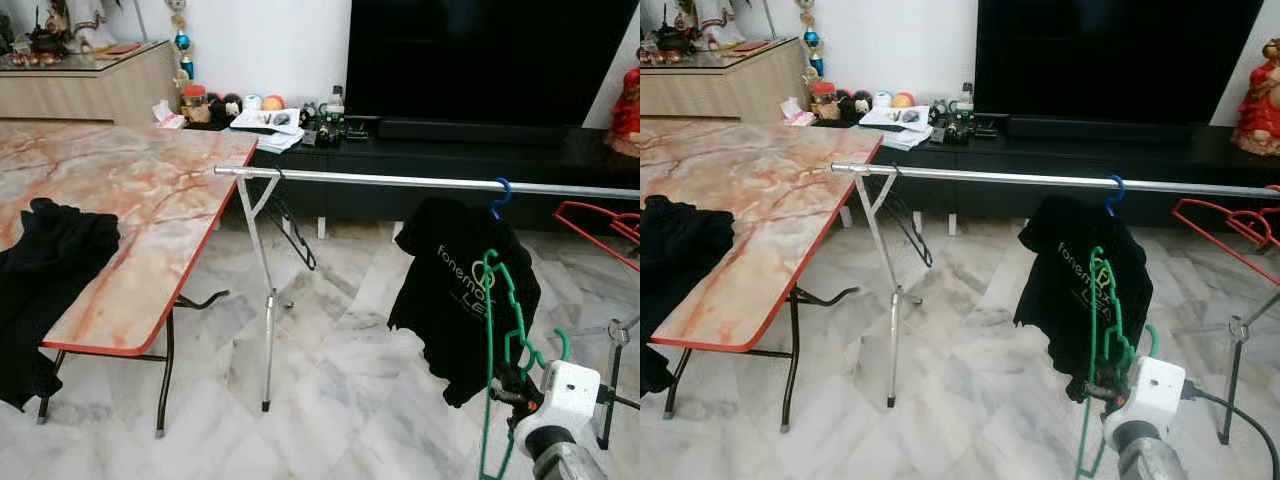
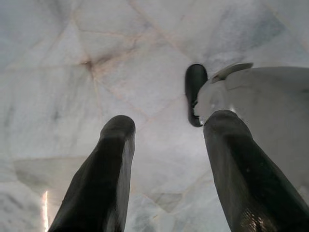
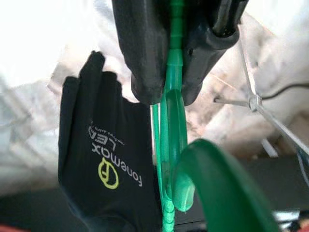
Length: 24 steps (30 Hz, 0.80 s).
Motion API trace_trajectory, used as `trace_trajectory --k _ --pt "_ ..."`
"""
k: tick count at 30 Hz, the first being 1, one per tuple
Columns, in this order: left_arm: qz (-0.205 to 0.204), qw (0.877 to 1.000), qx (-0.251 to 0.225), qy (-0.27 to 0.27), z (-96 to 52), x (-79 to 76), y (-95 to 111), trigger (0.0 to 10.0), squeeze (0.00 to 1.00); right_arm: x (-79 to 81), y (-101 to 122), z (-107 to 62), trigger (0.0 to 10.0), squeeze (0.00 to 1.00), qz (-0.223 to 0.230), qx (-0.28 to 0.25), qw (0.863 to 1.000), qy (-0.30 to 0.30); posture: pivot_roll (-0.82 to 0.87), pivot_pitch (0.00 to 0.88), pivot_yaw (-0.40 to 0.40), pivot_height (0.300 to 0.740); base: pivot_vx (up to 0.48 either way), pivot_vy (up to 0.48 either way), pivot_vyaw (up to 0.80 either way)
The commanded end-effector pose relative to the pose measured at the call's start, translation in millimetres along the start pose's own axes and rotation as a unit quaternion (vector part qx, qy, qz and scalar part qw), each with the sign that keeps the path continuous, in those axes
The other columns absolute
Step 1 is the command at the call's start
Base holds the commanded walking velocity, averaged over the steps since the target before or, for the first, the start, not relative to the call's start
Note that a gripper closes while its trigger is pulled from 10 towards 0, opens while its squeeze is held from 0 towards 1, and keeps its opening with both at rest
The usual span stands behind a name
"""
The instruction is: Hang hanger
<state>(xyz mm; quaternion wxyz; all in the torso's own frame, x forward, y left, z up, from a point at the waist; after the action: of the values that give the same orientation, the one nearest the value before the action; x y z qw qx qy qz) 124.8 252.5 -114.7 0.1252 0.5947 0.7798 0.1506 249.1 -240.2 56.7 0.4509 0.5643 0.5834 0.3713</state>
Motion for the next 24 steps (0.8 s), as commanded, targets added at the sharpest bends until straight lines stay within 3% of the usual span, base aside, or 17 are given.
trace_trajectory --k 1,5,9,16,21,24 --pt "0.0 1.0 0.0 0.003 -0.7 3.9 -1 10.0 0.0 0.3 -7 2.7 10.0 0.0 -0.033 0.013 0.999 0.002 -0.06 0.0 -0.014 0.74 0.266 0.0 0.0" --pt "0.0 1.0 0.0 -0.002 0.2 -0.5 -2 10.0 0.0 0.2 -14 6.1 10.0 0.0 -0.038 0.027 0.999 0.001 -0.05 0.0 -0.017 0.74 0.263 0.0 0.0" --pt "0.005 1.0 0.003 -0.008 0.6 -3.3 -2 10.0 0.0 7.6 -18 7.8 10.0 0.0 -0.072 0.029 0.996 0.03 -0.05 0.0 -0.019 0.74 0.311 0.0 0.0" --pt "0.012 1.0 0.013 -0.006 -0.2 0.4 -6 10.0 0.0 -1.6 -16 6.8 10.0 0.0 -0.055 0.013 0.998 0.01 -0.06 0.0 -0.015 0.74 0.376 0.0 0.0" --pt "0.012 1.0 0.014 -0.006 -0.1 -0.2 -6 10.0 0.0 -1.7 -14 6.5 10.0 0.0 -0.056 0.01 0.998 0.01 -0.06 0.0 -0.014 0.74 0.391 0.0 0.0" --pt "0.017 1.0 0.014 -0.011 0.3 -2.3 -6 10.0 0.0 3.6 -9 8.5 10.0 0.0 -0.056 -0.019 0.998 0.024 -0.05 0.0 -0.014 0.74 0.394 0.0 0.0"
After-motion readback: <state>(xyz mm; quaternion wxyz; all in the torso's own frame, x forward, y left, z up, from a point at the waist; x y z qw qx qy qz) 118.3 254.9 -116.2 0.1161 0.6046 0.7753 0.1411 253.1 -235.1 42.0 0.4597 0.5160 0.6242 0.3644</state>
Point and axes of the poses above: a point about 5 cm out from each wrist's last joint towards the gripper, its own z axis pointing out of the wrist towards the gripper, its own y axis along the axis of the wrist's last joint, x = y × z, the point moved 2 cm from there along z, pointing out of the wrist towards the gripper, and after that the axes turned 12 degrees about -z, right-handed, at the moved point
